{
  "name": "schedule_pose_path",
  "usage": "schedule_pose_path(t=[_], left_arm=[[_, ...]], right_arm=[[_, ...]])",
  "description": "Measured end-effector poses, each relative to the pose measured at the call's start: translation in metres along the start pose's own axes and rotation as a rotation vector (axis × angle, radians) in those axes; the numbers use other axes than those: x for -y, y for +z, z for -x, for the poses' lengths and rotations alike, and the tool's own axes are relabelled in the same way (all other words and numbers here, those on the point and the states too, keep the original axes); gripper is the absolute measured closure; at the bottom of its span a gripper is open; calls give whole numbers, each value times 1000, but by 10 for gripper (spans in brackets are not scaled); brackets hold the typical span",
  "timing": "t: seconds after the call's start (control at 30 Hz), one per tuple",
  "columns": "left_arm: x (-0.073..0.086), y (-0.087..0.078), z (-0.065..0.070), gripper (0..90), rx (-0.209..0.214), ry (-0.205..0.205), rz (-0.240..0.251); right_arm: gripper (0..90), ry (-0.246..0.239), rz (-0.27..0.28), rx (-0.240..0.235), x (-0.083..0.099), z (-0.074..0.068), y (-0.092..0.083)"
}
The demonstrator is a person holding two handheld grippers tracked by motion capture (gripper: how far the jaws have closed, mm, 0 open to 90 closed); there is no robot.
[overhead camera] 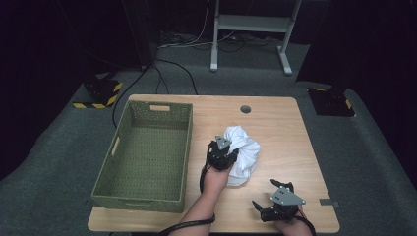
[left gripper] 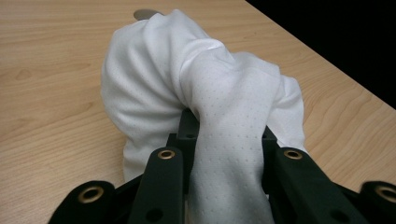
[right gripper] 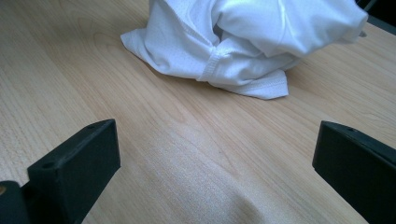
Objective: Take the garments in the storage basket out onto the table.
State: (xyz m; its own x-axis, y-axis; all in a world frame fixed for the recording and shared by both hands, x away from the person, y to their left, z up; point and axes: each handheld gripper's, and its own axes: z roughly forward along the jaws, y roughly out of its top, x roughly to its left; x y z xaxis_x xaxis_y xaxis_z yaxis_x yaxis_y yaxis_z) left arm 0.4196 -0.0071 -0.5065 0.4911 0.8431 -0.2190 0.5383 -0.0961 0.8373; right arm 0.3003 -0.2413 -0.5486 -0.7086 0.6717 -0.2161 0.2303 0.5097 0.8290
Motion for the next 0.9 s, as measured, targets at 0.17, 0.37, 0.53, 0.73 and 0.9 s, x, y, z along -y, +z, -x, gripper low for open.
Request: schedule_pose_path(t=[0.17,0.37,0.53,0.73,0.9], left_arm=[[4,5,-3,721,2,-14,-24],[8,10,-9,716,6,-41,-49],[7,13,-11,712,12,-51,-63],[7,16,-13,701,20,-57,-78],[6,17,-13,673,23,-57,-85]], right_arm=[[2,0,0,0,0,0,0],[2,1,0,-1,0,0,0],[2,1,0,-1,0,0,0],[2,-2,0,-1,0,0,0],[2,-3,0,-1,0,0,0]])
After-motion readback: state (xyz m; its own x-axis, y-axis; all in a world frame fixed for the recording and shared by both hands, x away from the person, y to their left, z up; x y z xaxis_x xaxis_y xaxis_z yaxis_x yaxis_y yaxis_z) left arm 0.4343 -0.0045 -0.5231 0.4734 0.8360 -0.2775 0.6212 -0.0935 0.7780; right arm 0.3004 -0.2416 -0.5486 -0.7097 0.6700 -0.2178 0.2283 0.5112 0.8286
